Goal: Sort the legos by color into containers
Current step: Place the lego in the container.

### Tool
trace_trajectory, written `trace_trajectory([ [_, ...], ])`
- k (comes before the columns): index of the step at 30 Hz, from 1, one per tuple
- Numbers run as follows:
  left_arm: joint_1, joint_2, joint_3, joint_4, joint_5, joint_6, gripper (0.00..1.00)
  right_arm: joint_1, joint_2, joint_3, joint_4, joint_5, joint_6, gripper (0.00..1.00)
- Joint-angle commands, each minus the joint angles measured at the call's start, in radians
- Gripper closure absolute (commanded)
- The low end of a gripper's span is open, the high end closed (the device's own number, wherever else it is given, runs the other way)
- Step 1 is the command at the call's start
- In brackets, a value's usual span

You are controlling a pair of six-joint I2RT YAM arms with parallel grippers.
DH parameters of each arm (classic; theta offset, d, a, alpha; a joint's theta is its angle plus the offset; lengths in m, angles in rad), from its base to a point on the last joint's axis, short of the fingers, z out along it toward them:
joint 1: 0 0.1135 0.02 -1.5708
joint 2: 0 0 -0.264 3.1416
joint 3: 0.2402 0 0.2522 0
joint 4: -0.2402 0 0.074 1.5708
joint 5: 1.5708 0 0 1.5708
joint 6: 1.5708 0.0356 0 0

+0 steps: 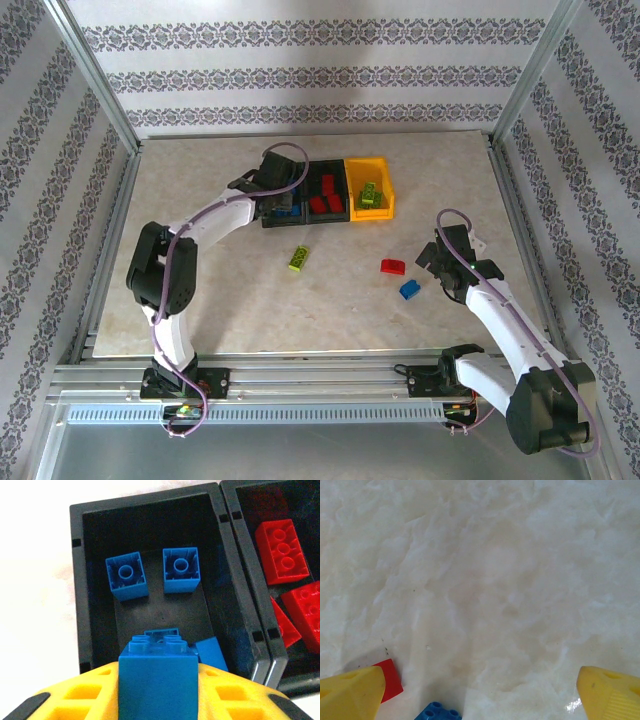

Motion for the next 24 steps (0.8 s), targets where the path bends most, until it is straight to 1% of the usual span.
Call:
trace_trajectory([
  [1,0.017,0.049,0.07,-0.024,0.004,0.017,0.64,-0.012,-0.003,-0.003,0.003,0.002,0.014,0.02],
  [5,0.027,0.094,0.115,-0.046,0.003,0.026,0.62,-0.013,0.009,0.004,0.003,0.002,0.009,0.02],
  [8,0.03,0.118,0.135,-0.058,0.004,0.027,0.58,-0.012,0.019,0.012,0.003,0.0,0.004,0.02],
  [14,0.03,0.131,0.145,-0.059,0.012,0.025,0.5,-0.012,0.029,0.015,0.007,0.0,0.004,0.02],
  [24,0.031,0.083,0.13,-0.048,0.033,0.016,0.49,-0.013,0.023,0.017,0.007,-0.005,0.001,0.02],
])
